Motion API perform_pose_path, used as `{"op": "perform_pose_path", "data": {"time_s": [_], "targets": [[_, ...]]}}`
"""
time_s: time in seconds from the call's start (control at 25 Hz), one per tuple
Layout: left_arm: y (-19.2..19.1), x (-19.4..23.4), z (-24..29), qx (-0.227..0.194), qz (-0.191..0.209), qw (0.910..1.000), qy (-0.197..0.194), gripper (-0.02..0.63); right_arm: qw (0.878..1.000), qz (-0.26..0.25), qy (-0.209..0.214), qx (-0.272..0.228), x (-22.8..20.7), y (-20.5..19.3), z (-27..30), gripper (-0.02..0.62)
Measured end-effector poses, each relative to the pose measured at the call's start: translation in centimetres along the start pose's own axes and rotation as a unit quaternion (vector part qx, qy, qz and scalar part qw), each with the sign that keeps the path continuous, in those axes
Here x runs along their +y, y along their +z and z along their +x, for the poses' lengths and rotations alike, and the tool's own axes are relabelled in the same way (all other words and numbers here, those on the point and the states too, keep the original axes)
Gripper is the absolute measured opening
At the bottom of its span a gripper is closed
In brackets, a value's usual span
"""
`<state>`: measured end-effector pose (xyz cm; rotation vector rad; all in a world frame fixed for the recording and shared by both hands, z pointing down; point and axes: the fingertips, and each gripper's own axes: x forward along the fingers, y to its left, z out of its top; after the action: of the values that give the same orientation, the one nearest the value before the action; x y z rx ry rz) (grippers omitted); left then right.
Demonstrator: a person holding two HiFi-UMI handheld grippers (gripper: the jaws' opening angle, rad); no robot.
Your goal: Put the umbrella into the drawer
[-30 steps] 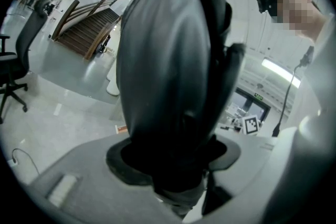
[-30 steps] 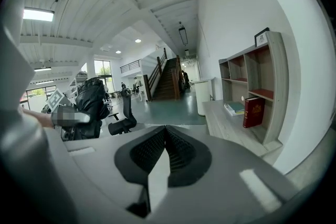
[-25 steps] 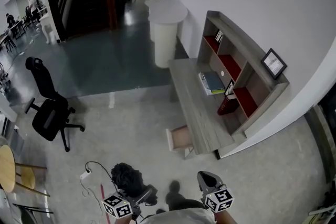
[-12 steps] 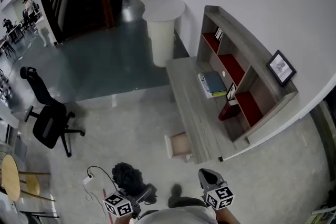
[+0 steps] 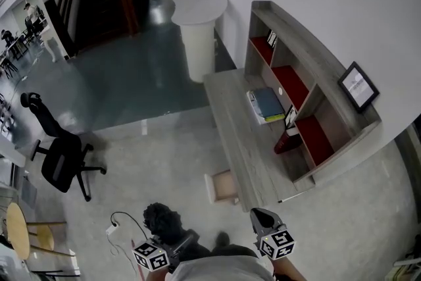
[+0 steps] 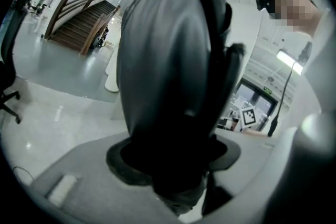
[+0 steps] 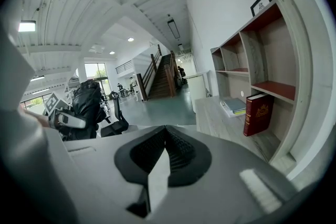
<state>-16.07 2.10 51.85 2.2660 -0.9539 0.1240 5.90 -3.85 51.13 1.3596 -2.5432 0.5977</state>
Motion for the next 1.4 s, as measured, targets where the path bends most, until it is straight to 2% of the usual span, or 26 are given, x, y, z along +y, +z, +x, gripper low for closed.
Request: {"op": "perform_pose_path", "data": {"time_s": [0.24,0.48,0.68,0.96,1.24,1.4], "targets": [[0.5,1.4,2.0,0.019,-0.009,0.9997,-0.008,0.255,1.000,0.013,-0.012,0.012,-1.1,-0.3,0.8,0.006],[2.1,3.9,4.5,0.060,0.017,0.9974,-0.037,0.255,0.998,0.030,-0.041,0.024,-2.2,-1.0,2.3,0.006],[4.4,7.2,6.0,0.095,0.042,0.9922,-0.070,0.255,0.994,0.070,-0.086,0.006,-2.2,-0.4,4.3,0.006],[6.9,11.7,8.5,0.162,0.089,0.9749,-0.124,0.255,0.986,0.100,-0.136,0.006,-0.7,0.2,7.7,0.006],[7.8,15.3,11.3,0.206,0.076,0.9589,-0.180,0.255,0.976,0.119,-0.180,0.013,-0.2,-0.1,10.7,0.006],[7.4,17.1,12.8,0.241,0.080,0.9452,-0.206,0.255,0.970,0.131,-0.206,0.016,0.2,-0.4,11.8,0.006]]}}
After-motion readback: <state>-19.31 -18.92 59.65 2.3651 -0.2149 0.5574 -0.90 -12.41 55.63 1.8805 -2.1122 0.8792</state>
